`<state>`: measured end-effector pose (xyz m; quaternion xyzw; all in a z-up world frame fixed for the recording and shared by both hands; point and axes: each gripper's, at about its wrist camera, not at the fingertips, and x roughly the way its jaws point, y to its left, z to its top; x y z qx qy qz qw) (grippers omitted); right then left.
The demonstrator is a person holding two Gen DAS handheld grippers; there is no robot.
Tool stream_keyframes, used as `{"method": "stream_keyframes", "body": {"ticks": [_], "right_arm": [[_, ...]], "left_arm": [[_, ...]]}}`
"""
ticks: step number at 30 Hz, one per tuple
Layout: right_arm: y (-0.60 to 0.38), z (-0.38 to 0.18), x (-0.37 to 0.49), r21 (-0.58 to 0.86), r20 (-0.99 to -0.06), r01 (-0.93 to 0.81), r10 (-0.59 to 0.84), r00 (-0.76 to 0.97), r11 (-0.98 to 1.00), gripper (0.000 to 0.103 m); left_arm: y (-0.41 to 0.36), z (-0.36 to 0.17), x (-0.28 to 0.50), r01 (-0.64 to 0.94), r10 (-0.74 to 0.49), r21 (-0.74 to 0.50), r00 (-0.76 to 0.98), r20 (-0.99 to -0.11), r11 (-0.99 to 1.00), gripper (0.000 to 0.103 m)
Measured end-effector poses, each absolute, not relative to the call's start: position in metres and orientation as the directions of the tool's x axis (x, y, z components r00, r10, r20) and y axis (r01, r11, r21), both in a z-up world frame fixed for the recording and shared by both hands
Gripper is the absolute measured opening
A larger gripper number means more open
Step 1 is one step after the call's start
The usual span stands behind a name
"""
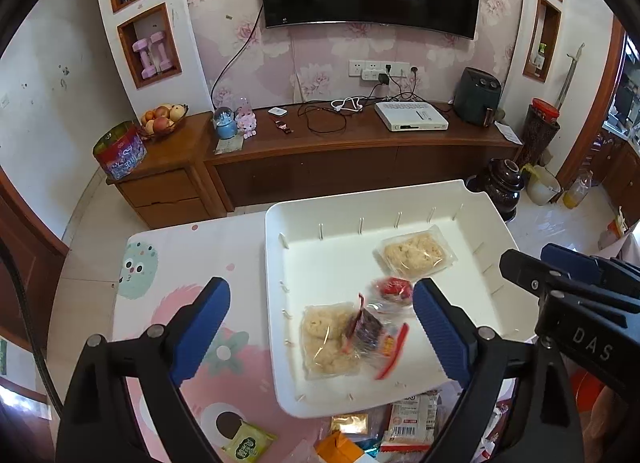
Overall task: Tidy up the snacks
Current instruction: 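Carry both snack bags over the white tray and release them inside, then withdraw both grippers from the tray toward the remaining snacks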
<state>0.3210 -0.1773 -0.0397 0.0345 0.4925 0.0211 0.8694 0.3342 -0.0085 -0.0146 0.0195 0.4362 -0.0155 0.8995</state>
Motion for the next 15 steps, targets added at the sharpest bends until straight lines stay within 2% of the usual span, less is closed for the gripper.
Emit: {"method": "stream_keyframes", "body": {"ticks": [15], "right_arm": [[-0.172,-0.009,0.285,0.087,-0.829,-0.039,0.094,0.552,0.995,0.051]], "left_arm": [[-0.002,0.015,0.294,0.019,-0.005,0.011,0.66,-0.751,1.0,0.092]]}}
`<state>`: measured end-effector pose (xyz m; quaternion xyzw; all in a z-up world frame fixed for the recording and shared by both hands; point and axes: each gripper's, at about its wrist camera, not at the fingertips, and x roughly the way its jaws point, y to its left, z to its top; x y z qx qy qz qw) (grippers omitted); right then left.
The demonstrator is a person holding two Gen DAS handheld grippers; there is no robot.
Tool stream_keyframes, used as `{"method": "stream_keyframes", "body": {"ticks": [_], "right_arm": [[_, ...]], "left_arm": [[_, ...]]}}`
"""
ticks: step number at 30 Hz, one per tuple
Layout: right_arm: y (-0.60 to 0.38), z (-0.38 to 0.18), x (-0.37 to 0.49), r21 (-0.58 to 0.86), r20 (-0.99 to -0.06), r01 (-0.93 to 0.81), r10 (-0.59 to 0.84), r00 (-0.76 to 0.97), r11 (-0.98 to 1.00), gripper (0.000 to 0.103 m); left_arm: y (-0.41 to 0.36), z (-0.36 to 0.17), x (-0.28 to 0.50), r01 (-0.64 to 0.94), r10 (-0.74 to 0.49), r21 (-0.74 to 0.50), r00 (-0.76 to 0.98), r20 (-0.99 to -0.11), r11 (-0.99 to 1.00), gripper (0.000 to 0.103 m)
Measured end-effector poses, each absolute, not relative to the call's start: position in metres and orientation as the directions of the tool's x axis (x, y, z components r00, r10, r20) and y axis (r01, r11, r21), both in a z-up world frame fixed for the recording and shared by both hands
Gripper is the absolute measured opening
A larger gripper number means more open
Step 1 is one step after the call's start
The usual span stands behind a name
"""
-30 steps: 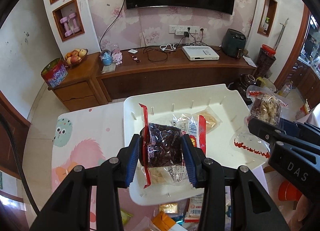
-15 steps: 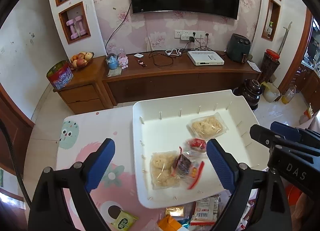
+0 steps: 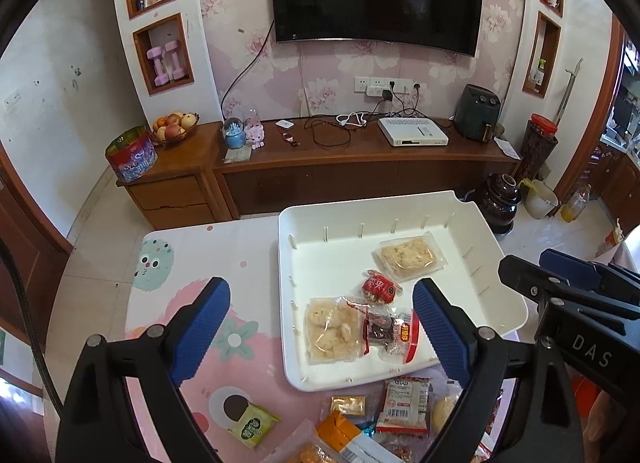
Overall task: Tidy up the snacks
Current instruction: 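Withdraw both grippers from the tray toward the remaining snacks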
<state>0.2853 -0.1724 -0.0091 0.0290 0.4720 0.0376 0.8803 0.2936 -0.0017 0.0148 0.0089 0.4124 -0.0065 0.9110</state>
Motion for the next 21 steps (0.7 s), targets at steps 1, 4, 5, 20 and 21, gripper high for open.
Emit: {"method": "stream_keyframes", "body": {"ticks": [1,4,5,20,21], "right_arm": [[-0.171,-0.006,0.283,0.087,-0.827,-0.041,0.095,0.555,0.995,0.051],[-0.17,0.001,0.274,0.087,-0.82,-0.05,0.1,0.563,0.995,0.051],[-0.17,0.003,0.271,0.087,-0.819,-0.052,0.101,0.565,0.995,0.051],[-0.172,0.027,0.205,0.073,-0.803,-0.099,0.118,0.584,0.992,0.051],[-0.173,0.027,0.201,0.073,-0.804,-0.102,0.119,0.583,0.992,0.051]], "left_arm": [[-0.002,0.017,0.29,0.019,-0.004,0.011,0.662,-0.749,1.0,0.092],[-0.001,0.023,0.279,0.018,-0.004,0.012,0.668,-0.744,1.0,0.092],[-0.001,0.025,0.275,0.017,-0.002,0.013,0.669,-0.743,1.0,0.092],[0.004,0.046,0.188,-0.023,0.013,-0.003,0.69,-0.724,1.0,0.094],[0.004,0.046,0.182,-0.026,0.014,-0.006,0.689,-0.725,1.0,0.094]]}}
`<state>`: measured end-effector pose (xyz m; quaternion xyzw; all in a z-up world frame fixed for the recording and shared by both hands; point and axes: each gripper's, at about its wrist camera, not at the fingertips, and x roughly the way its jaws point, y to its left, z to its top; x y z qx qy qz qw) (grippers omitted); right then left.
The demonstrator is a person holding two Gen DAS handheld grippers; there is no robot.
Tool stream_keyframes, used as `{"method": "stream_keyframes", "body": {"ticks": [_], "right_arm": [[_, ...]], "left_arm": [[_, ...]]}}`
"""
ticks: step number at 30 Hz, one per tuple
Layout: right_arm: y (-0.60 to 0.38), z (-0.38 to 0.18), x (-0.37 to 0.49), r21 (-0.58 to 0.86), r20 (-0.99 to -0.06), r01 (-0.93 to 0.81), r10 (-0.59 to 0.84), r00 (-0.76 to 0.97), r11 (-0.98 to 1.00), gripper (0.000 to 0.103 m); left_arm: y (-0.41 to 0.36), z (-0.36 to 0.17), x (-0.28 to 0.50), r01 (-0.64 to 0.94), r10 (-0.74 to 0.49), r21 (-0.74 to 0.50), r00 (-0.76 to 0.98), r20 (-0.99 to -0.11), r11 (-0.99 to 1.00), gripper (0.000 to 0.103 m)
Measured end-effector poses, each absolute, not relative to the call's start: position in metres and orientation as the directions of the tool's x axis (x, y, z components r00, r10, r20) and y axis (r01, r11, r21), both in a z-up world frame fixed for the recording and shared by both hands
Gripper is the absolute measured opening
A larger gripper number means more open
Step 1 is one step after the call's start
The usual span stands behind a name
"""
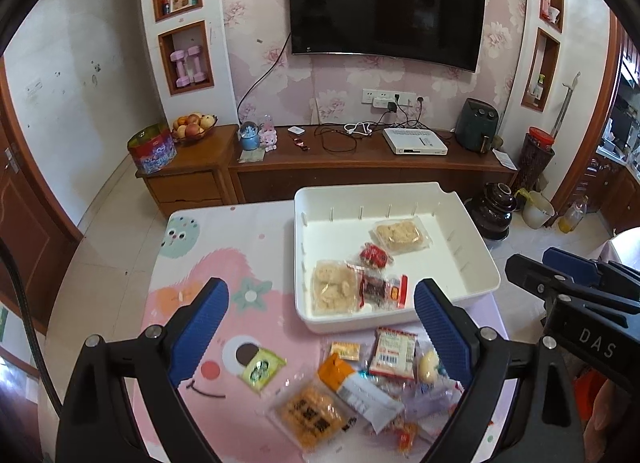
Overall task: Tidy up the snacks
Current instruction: 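Withdraw both grippers from the tray toward the remaining snacks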
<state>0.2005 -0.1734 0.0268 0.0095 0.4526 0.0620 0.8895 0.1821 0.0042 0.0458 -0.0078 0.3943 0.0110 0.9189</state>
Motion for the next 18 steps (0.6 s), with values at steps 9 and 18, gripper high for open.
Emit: {"method": "stream_keyframes", "body": {"ticks": [9,18], "right_arm": [[-0.195,0.017,0.154,0.077,-0.817,-0.111,0.127,0.562,0.991,0.051],[-0.224,-0.018,0.121,0.081,-0.859,-0.087,0.114,0.5,0.993,0.05]], "left_arm": [[0.013,0.033,0.13,-0.068,0.019,-0.036,0.67,-0.742,0.997,0.094],[0.03,-0.007,0.09,-0.124,0.04,-0.044,0.604,-0.796,0.991,0.094]]}}
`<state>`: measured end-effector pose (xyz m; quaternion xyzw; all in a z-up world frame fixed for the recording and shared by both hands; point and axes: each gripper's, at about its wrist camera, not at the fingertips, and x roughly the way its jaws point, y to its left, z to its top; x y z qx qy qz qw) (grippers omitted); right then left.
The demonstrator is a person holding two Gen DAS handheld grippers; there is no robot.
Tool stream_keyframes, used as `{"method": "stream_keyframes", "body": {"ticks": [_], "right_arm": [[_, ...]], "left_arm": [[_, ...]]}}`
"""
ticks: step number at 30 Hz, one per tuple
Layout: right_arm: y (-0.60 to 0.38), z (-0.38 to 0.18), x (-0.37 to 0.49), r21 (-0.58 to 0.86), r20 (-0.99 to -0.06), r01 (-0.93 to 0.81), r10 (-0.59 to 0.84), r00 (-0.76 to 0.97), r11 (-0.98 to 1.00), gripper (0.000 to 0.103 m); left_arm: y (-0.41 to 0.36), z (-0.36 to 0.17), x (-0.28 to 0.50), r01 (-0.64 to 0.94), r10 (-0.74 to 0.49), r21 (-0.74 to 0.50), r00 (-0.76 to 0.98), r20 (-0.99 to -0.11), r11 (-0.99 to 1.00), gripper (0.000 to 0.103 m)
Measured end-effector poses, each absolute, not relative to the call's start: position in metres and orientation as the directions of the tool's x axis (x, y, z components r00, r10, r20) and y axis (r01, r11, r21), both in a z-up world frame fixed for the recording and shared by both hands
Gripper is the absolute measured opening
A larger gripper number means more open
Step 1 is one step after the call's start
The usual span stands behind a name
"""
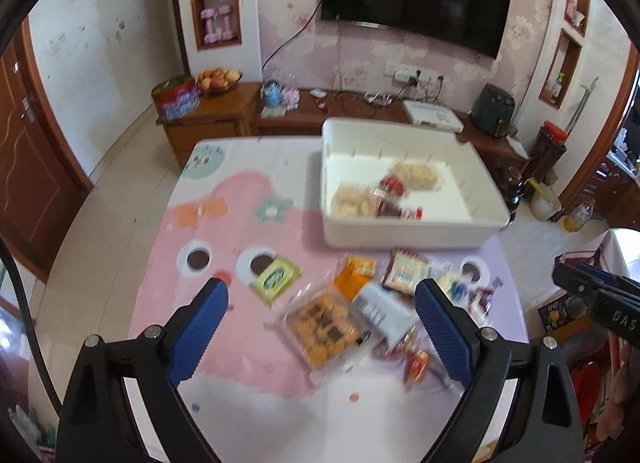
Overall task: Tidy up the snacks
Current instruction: 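Withdraw both grippers from the tray toward the remaining snacks, then grasp the orange biscuit bag with the left gripper while the right grasps the red-white bag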
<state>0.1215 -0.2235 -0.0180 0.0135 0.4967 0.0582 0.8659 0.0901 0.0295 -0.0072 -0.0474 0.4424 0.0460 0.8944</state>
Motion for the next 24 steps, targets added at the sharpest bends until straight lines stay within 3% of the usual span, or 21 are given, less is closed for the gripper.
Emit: {"method": "stream_keyframes", "body": {"ticks": [12,24], "right_arm": [[-0.235,-0.089,0.102,0.121,-0.929,-0.015,0.118,0.35,0.993,0.051],[-0.232,-0.165,0.102,0.273,-0.951,0.165,0.241,0.193,0.948,0.051]], "left_arm": [[0.05,-0.1,0.078,-0.217,0.095,0.002,0.419,-0.903,0.976,0.094],[0.051,-0.151,0.118,-0.25,0.049,-0.037,0.331,-0.942,0.968,0.094]]}}
